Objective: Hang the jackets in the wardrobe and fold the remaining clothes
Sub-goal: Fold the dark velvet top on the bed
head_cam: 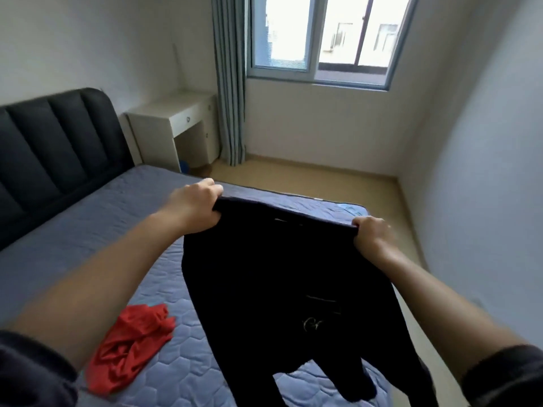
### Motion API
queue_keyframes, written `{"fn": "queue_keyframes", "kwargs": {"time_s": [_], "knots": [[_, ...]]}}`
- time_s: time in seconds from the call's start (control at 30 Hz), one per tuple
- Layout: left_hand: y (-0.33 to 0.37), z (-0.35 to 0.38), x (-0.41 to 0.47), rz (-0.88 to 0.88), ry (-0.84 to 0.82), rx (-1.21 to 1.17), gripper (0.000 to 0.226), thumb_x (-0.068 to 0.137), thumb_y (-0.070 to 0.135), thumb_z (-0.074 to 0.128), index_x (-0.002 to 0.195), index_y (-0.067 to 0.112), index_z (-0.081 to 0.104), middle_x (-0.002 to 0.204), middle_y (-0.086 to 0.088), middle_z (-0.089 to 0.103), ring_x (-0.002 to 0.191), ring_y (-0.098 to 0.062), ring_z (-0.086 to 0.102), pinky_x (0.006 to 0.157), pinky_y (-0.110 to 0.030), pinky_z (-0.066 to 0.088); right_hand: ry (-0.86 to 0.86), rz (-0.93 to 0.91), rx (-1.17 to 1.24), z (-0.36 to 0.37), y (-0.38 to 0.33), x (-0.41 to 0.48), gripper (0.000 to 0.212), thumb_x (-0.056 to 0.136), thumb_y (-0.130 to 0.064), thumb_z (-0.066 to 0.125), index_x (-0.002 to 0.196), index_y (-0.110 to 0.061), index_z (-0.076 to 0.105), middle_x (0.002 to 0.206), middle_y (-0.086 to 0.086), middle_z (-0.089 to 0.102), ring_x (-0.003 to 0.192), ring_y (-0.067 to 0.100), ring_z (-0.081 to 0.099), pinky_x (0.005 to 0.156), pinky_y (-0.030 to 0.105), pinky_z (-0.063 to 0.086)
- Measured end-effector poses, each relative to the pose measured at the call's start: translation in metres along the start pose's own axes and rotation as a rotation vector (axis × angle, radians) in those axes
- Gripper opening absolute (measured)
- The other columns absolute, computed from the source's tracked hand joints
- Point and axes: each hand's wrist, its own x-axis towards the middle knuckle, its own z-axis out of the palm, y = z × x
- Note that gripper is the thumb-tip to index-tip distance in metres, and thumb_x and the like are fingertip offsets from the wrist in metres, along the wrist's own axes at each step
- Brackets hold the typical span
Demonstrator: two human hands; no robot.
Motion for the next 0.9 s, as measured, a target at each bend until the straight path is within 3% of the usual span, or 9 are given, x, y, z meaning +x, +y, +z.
{"fn": "queue_keyframes", "kwargs": {"time_s": [0.1,0.23,0.4,0.47,0.57,0.63,0.73,0.8,0.9], "knots": [[0.016,-0.001,0.011,-0.07,-0.136,-0.208,0.017,0.088,0.038,0.053,0.077,0.026,0.049,0.079,0.004,0.055,0.075,-0.018,0.055,0.058,-0.031,0.038,0.0,0.048,0.094,-0.029,0.018,-0.003,0.019,0.075,-0.003,0.052,0.077,-0.018,0.065,0.093,0.01,0.068,0.09,0.031,0.062,0.068,0.027,0.042],[0.029,-0.006,0.02,-0.03,-0.11,-0.372,0.015,0.088,0.022,0.057,0.074,0.027,0.055,0.074,0.005,0.059,0.074,-0.015,0.057,0.057,-0.027,0.038,-0.111,0.078,0.425,-0.078,0.034,-0.004,0.03,0.077,0.005,0.049,0.069,-0.018,0.066,0.062,-0.003,0.059,0.06,0.013,0.055,0.051,0.018,0.039],[0.029,-0.022,0.019,0.095,-0.096,-0.658,0.017,0.094,0.024,0.057,0.107,0.016,0.065,0.093,-0.009,0.069,0.084,-0.021,0.063,0.076,-0.033,0.047,-0.299,-0.083,0.63,-0.119,0.033,-0.022,0.027,0.085,0.005,0.047,0.076,-0.013,0.065,0.054,-0.012,0.054,0.051,0.002,0.051,0.046,0.012,0.039],[0.023,-0.034,0.018,0.178,-0.023,-0.65,0.017,0.092,0.035,0.059,0.106,0.028,0.065,0.091,0.001,0.072,0.086,-0.014,0.067,0.078,-0.03,0.05,-0.237,-0.11,0.576,-0.125,0.032,-0.026,0.02,0.09,-0.005,0.049,0.079,-0.011,0.065,0.056,-0.012,0.055,0.052,0.001,0.052,0.048,0.012,0.04],[0.013,-0.055,0.011,0.264,-0.037,-0.494,0.026,0.073,0.071,0.06,0.092,0.053,0.059,0.081,0.021,0.068,0.076,0.006,0.065,0.062,-0.01,0.046,-0.092,-0.179,0.5,-0.127,0.03,-0.031,0.019,0.09,-0.011,0.05,0.074,-0.011,0.062,0.058,-0.008,0.05,0.052,0.006,0.048,0.049,0.016,0.039],[0.005,-0.06,0.006,0.289,-0.042,-0.327,0.039,0.06,0.077,0.064,0.091,0.058,0.051,0.078,0.023,0.065,0.075,0.011,0.061,0.06,-0.011,0.043,-0.011,-0.233,0.492,-0.126,0.026,-0.037,0.02,0.09,-0.012,0.053,0.071,-0.013,0.06,0.056,-0.009,0.049,0.051,0.006,0.047,0.05,0.017,0.038],[-0.006,-0.059,0.001,0.337,-0.079,-0.149,0.054,0.054,0.066,0.073,0.096,0.042,0.049,0.081,0.019,0.063,0.076,0.005,0.06,0.066,-0.022,0.049,0.013,-0.315,0.465,-0.124,0.018,-0.049,0.023,0.088,-0.025,0.067,0.068,-0.017,0.06,0.052,-0.014,0.052,0.049,0.001,0.048,0.049,0.012,0.038],[-0.015,-0.06,-0.003,0.371,-0.075,-0.112,0.039,0.061,0.053,0.074,0.088,0.035,0.052,0.074,0.016,0.062,0.07,0.002,0.059,0.065,-0.026,0.049,-0.064,-0.367,0.388,-0.123,0.012,-0.058,0.023,0.078,-0.03,0.078,0.07,-0.02,0.059,0.056,-0.018,0.055,0.051,-0.003,0.051,0.05,0.009,0.039],[-0.027,-0.068,-0.011,0.405,-0.041,-0.158,0.025,0.067,0.031,0.072,0.07,0.034,0.048,0.067,0.014,0.059,0.062,-0.001,0.055,0.058,-0.017,0.043,-0.172,-0.432,0.181,-0.12,0.008,-0.069,0.035,0.065,-0.028,0.087,0.074,-0.03,0.052,0.067,-0.027,0.057,0.06,-0.005,0.053,0.053,0.008,0.04]]}}
